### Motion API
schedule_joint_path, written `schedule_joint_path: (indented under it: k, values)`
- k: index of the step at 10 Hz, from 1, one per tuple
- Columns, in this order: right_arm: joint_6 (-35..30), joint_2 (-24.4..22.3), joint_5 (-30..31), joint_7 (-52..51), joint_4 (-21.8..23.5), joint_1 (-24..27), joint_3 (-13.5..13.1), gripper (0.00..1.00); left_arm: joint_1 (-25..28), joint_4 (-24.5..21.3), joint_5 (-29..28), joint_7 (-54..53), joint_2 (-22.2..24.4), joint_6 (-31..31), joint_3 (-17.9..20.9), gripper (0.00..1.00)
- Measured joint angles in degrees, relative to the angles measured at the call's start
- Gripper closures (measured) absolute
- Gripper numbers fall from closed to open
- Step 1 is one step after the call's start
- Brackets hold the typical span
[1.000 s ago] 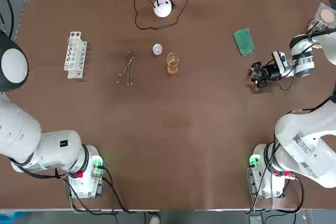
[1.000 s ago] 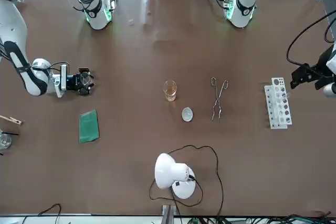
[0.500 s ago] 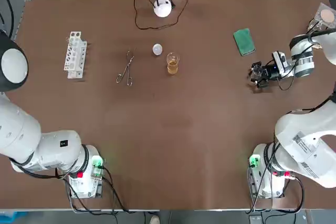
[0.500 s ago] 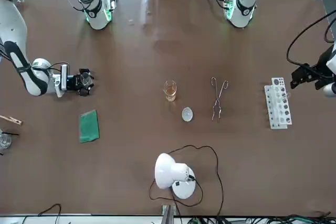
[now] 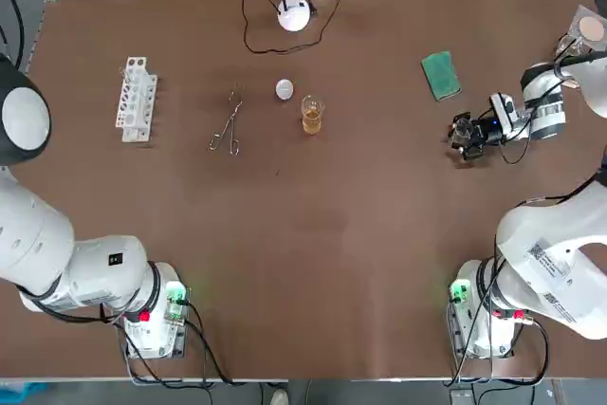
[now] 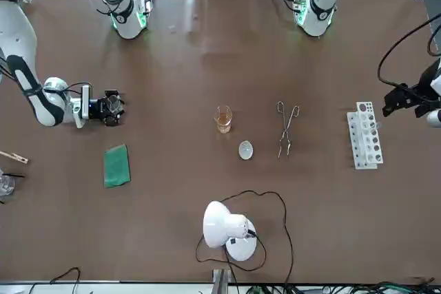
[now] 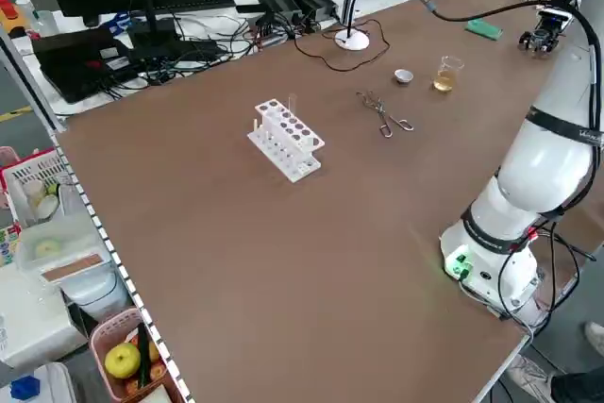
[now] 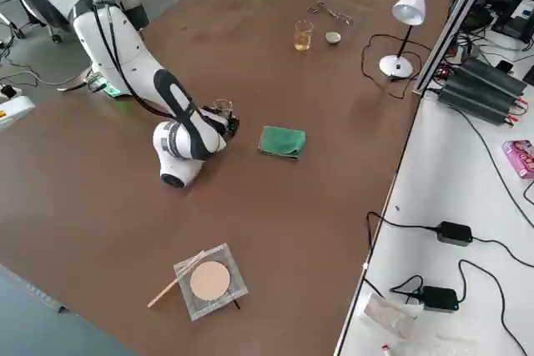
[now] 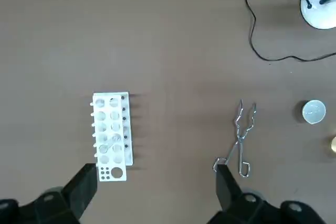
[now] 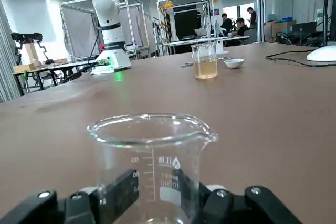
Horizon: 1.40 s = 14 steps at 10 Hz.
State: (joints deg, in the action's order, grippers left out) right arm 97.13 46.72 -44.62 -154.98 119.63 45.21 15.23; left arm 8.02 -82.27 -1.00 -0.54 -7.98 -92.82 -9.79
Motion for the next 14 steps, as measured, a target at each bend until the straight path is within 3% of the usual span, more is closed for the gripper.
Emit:
schedule_joint_path:
  k: [3,12,14]
  values:
    - [0.00,0.00,0.00,-0.01,0.00,-0.08,0.00,0.52,0.01,0.00,0.00,0.00,0.00,0.00,0.00,0.00]
    - [0.21,0.00,0.00,-0.02,-0.01,-0.13,0.00,0.48,0.00,0.02,0.00,0.05,0.00,0.00,-0.03,0.00]
    - [0.37,0.00,0.00,-0.03,-0.01,-0.16,0.00,0.41,0.00,0.02,0.00,0.05,0.00,0.00,-0.04,0.00]
